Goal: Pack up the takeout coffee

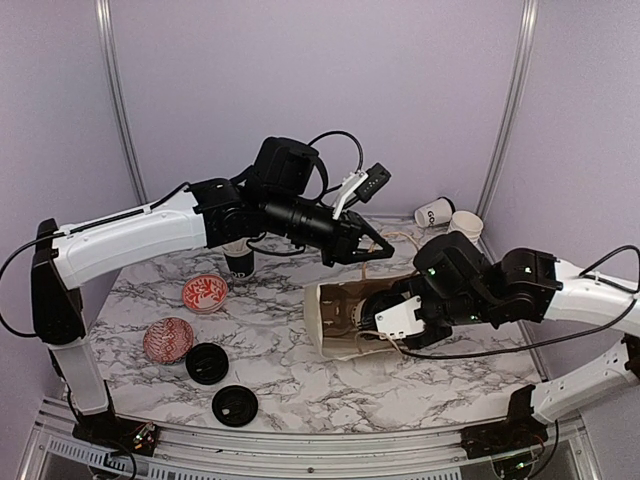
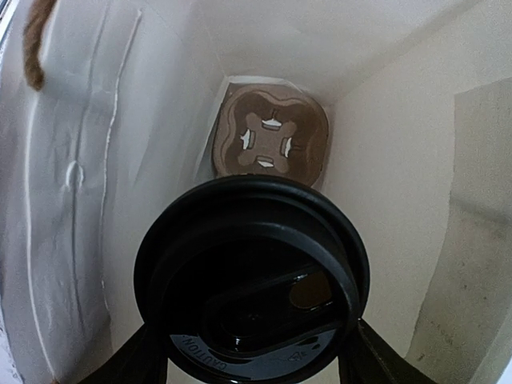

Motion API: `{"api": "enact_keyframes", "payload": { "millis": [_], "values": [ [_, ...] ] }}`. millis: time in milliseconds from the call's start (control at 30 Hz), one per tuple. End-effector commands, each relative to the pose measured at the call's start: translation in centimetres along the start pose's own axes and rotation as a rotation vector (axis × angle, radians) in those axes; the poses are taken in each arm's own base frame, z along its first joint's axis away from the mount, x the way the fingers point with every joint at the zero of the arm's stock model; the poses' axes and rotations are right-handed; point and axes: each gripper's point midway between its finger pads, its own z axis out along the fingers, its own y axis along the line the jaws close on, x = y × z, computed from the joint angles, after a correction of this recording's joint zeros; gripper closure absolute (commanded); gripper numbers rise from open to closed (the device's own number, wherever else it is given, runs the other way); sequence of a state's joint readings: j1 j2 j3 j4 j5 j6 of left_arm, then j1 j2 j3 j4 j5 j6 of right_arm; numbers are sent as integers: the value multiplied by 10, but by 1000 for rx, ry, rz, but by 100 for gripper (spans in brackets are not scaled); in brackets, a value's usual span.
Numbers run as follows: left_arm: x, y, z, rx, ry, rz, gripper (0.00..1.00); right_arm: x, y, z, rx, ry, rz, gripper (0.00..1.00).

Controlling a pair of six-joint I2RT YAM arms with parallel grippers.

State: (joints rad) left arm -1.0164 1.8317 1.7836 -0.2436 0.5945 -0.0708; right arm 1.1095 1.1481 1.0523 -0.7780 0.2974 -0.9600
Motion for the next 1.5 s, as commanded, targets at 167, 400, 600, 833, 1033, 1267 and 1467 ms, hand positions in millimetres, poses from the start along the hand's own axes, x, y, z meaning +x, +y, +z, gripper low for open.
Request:
{"api": "enact_keyframes", "payload": {
  "millis": [167,400,600,833,1033,1267,1467],
  "values": [
    [-18,-19,-18,22,-39,56,100,-7,-15,-13,-11,-101,51,58],
    [-14,-18,-18,23,-29,71,100,1,-8,-18,-10,-121,40,56],
    [-18,-18,-19,18,-38,65,100,4,-16,2,-23,-61,105,57],
    [-16,-22,-18,43,-31,60,77,1,-18,10,-50,-43,116,58],
    [-14,23,-51,-262,-45,171,21,12,-8,11,-18,-28,43,58],
    [0,136,-75,-495,-106,-67,11,18,5,11,9,-48,-7,59],
    [78,238,-23,-521,14,-336,20,19,5,14,74,-67,-19,59]
  ]
}}
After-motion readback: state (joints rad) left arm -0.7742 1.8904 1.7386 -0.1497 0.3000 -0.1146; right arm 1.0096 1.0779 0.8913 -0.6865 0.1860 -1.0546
